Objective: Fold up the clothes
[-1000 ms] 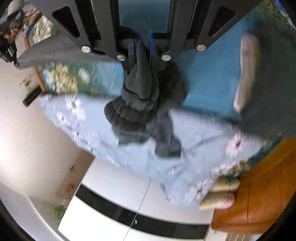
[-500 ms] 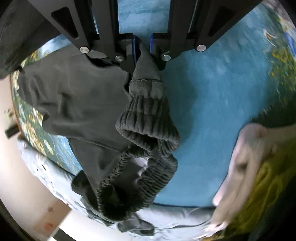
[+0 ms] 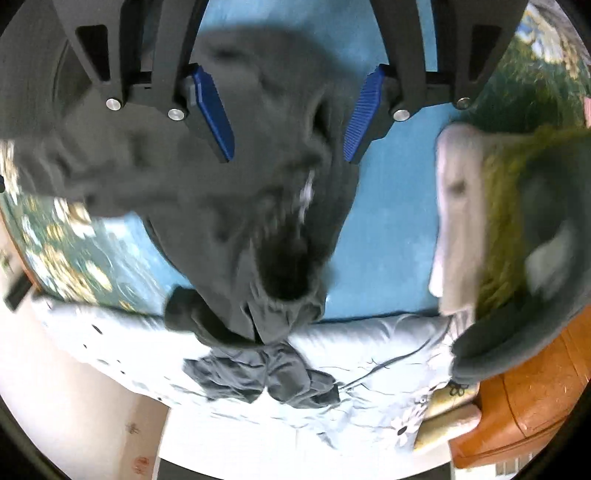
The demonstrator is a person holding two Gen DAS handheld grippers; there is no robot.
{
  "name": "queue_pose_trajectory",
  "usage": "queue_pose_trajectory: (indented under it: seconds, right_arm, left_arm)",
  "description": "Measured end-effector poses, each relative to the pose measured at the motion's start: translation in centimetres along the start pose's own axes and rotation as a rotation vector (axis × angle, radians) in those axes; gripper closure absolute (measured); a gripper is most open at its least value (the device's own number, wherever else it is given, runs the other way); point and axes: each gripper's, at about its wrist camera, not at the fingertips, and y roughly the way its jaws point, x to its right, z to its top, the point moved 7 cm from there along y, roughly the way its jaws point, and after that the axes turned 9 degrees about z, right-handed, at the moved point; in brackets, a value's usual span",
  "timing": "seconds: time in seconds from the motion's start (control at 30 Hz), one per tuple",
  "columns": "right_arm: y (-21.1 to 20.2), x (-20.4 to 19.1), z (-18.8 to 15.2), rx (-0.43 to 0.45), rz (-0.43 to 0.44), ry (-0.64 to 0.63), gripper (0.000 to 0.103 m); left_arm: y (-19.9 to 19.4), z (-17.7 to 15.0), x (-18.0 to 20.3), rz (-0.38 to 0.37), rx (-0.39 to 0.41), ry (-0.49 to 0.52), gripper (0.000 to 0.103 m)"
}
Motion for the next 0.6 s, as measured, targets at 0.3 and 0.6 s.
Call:
queue_pose_trajectory:
  seconds: [0.3,0.6]
  right_arm:
    - [11.5,-25.7,-0.1,-0.229,0.391,-0.356,0.057]
    - [21.9,-36.4,-1.8,-0.384,0.395,-0.425,0.057]
  left_arm:
    - [4.0,6.2,0.3,-0.085,-0.030,-0.222,0.037]
    - [5.4,7.0,-0.3,-0.163,-0.077,-0.309,0.044]
